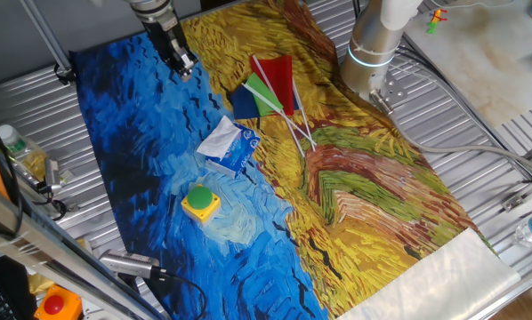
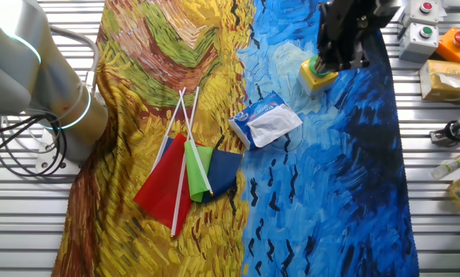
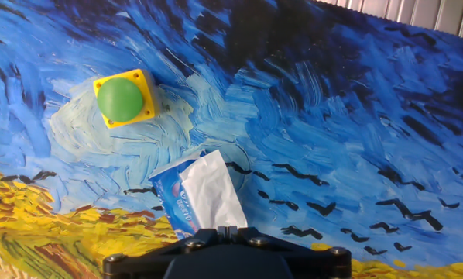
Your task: Pull out a napkin
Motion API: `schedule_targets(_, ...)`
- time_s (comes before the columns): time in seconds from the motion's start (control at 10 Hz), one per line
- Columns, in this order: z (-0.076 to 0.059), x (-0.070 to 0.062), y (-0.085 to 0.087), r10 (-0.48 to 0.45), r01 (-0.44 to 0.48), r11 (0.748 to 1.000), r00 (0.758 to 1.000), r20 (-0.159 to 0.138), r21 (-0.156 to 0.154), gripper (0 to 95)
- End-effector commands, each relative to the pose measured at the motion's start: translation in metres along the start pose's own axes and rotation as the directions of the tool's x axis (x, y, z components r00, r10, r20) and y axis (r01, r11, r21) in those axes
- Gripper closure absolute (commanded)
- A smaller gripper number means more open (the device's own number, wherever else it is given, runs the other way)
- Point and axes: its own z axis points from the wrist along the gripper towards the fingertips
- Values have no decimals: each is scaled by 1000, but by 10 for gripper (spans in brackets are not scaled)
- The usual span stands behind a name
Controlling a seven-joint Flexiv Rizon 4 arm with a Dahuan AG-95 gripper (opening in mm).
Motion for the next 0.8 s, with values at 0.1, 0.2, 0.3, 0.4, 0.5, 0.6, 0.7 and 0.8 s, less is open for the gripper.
schedule_targets(0.1,1,2,0,-3,3,1000,1000,7,1,950)
schedule_targets(0.2,1,2,0,-3,3,1000,1000,7,1,950)
schedule_targets(0.3,1,2,0,11,-11,1000,1000,8,-7,950)
schedule_targets(0.4,2,3,0,3,-3,1000,1000,8,-15,950)
schedule_targets(0.5,3,3,0,-3,3,1000,1000,7,-20,760)
schedule_targets(0.6,3,4,0,-6,7,1000,1000,4,-20,760)
schedule_targets(0.7,6,4,1,-6,6,1000,1000,3,-19,760)
schedule_targets(0.8,10,4,2,-3,3,1000,1000,7,-20,760)
